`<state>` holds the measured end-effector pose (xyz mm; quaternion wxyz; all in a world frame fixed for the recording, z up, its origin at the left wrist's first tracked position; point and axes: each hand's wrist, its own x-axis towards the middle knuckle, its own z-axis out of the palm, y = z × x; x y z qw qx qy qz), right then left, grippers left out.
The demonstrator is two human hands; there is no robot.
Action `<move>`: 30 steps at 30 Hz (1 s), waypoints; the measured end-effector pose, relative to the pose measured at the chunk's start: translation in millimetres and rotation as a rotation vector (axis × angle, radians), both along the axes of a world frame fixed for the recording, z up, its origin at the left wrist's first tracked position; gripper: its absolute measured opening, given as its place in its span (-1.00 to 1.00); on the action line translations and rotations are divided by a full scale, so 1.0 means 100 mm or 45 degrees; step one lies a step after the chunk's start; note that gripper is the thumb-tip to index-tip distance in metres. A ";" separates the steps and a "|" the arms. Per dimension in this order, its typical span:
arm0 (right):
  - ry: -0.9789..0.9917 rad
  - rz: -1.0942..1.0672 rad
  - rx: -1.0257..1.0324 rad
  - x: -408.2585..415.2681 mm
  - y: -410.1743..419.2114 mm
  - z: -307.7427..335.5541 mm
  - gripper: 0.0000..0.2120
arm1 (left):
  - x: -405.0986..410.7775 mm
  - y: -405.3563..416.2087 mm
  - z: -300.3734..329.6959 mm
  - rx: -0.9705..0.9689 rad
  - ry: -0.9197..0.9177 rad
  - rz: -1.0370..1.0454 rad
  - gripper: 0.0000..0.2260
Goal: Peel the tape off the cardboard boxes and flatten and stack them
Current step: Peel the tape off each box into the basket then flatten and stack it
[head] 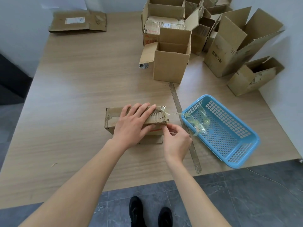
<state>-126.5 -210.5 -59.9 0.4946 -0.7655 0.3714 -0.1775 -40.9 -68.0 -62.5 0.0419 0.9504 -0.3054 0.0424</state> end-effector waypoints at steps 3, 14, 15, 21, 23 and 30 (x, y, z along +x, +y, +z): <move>0.051 0.039 -0.109 -0.03 -0.01 -0.03 -0.90 | -0.01 0.00 0.00 -0.013 -0.004 -0.001 -0.38; -0.054 0.159 -0.107 -0.02 -0.02 -0.08 -0.94 | 0.00 -0.01 0.00 -0.007 0.007 0.007 -0.38; -0.057 0.168 -0.088 -0.02 -0.02 -0.09 -0.95 | 0.00 -0.01 0.00 -0.013 0.008 0.006 -0.38; -0.049 0.368 -0.183 -0.04 -0.28 -0.07 -0.91 | 0.06 0.00 0.02 -0.057 0.049 0.000 -0.40; 0.008 0.583 -0.356 -0.02 -0.45 -0.01 -0.90 | 0.07 0.01 0.02 -0.055 0.047 -0.008 -0.40; 0.033 0.665 -0.593 0.42 -1.12 0.51 -0.90 | 0.05 0.01 0.03 -0.013 0.049 -0.060 -0.38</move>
